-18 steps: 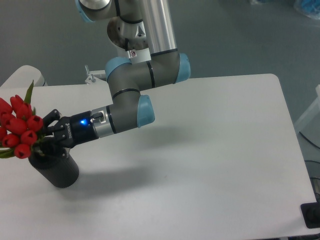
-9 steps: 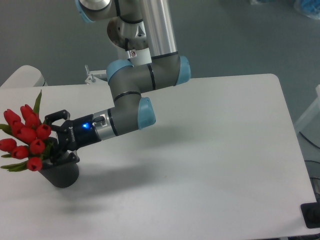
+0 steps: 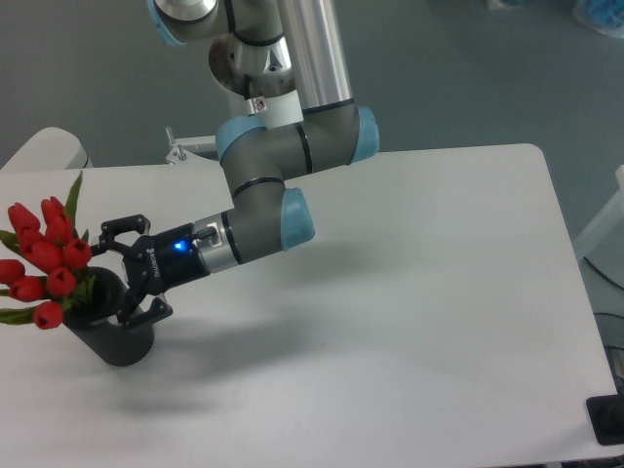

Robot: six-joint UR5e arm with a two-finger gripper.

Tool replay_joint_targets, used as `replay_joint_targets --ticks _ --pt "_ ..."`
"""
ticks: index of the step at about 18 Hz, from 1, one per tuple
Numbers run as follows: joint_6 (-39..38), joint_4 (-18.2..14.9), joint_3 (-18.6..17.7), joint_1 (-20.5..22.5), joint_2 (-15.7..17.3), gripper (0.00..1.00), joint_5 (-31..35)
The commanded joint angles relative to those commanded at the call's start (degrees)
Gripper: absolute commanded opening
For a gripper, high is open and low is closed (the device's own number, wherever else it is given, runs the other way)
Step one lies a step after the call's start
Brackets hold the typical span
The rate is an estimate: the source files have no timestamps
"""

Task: Insert the flowers into the vase
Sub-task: 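Open the gripper and pull it back away from the tulips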

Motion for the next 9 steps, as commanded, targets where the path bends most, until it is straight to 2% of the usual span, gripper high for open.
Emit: replay_joint_targets --ticks 3,9 --pt "0.00 -0.09 -1.15 1.59 1.41 1.00 0.00" --pt "-0.17 -0.09 -1.32 4.40 1.67 1.00 0.09"
